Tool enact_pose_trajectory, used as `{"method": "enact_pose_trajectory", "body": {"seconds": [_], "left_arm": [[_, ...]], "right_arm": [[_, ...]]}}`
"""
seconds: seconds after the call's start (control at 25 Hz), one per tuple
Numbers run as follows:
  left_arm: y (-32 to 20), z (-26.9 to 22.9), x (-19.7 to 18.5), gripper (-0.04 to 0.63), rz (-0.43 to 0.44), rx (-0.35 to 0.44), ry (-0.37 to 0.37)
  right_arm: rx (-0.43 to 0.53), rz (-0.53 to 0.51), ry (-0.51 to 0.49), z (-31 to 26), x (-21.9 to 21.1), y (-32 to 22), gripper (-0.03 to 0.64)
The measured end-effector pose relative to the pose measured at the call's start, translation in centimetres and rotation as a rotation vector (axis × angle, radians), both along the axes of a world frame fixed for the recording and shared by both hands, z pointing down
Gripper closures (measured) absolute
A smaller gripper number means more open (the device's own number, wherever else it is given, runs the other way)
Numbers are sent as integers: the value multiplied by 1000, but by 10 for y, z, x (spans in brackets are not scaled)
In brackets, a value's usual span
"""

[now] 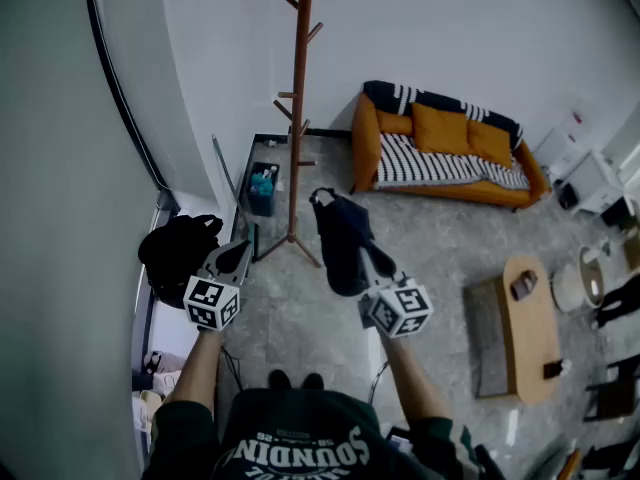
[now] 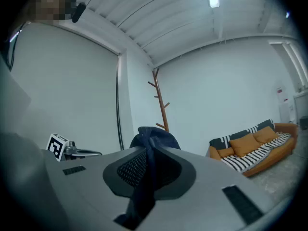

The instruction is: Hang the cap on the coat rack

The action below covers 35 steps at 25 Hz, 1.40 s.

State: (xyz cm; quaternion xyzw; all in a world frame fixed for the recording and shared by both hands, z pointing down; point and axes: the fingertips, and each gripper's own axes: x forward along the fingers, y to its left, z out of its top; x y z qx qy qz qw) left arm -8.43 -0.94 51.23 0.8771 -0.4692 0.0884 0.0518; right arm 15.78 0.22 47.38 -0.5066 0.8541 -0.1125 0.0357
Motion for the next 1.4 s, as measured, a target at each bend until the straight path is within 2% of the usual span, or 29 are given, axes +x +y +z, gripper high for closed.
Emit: {"method": "enact_pose_trajectory", "body": {"seconds": [0.36,0.84,1.4], "left_arm": [[-1,-2,8,595,-16,-1,3],[-3,9,-1,595,-32,-18,12],[-17,11,-24,595,1,-23,11]], "right_arm": [[-3,7,-18,-2,10,-3,584],[-12,-15,-12,3,-4,-10,584],[-20,7,-3,0,-32,-23,584]]}}
